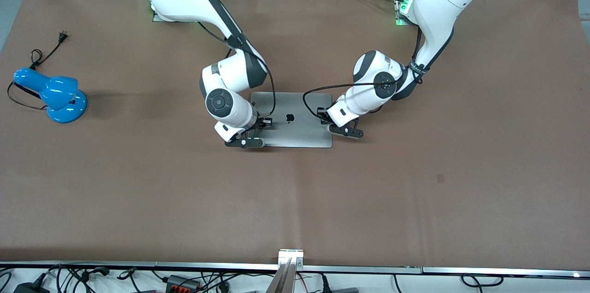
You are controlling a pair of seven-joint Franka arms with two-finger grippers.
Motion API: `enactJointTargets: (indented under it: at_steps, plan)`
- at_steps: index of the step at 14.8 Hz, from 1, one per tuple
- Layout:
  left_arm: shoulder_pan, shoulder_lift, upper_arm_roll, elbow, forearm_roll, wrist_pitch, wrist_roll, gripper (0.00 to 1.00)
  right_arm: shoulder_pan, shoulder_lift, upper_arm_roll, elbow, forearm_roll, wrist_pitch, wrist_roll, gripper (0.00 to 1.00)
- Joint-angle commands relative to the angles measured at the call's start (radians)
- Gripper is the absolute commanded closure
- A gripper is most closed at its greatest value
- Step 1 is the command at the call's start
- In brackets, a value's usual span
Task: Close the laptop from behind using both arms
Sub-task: 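Push the screen down toward the keyboard with both grippers, then press the closed lid flat with both grippers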
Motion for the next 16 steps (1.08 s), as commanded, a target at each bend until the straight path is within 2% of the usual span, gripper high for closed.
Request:
enactJointTargets:
  at_steps: [1, 5, 9, 13, 16]
  plan:
    - [-0.012, 0.011, 0.021, 0.022, 0.033, 0.012, 0.0, 1.0, 0.005, 0.036, -0.001, 0.025, -0.022, 0.032, 0.01, 1.0]
    - [-0.001, -0.089, 0.021, 0.011, 0.033, -0.089, -0.011, 1.0, 0.014, 0.005, -0.031, 0.025, -0.034, 0.022, 0.005, 1.0]
    - [0.045, -0.239, 0.021, 0.017, 0.033, -0.334, -0.014, 1.0, 0.013, -0.082, -0.064, 0.023, -0.048, -0.058, 0.003, 1.0]
    - [0.116, -0.411, 0.021, 0.023, 0.033, -0.603, -0.011, 1.0, -0.006, -0.189, -0.125, 0.023, -0.163, -0.19, -0.035, 1.0]
    - [0.157, -0.549, 0.023, 0.023, 0.033, -0.75, -0.005, 1.0, -0.007, -0.258, -0.214, 0.023, -0.167, -0.297, -0.114, 1.0]
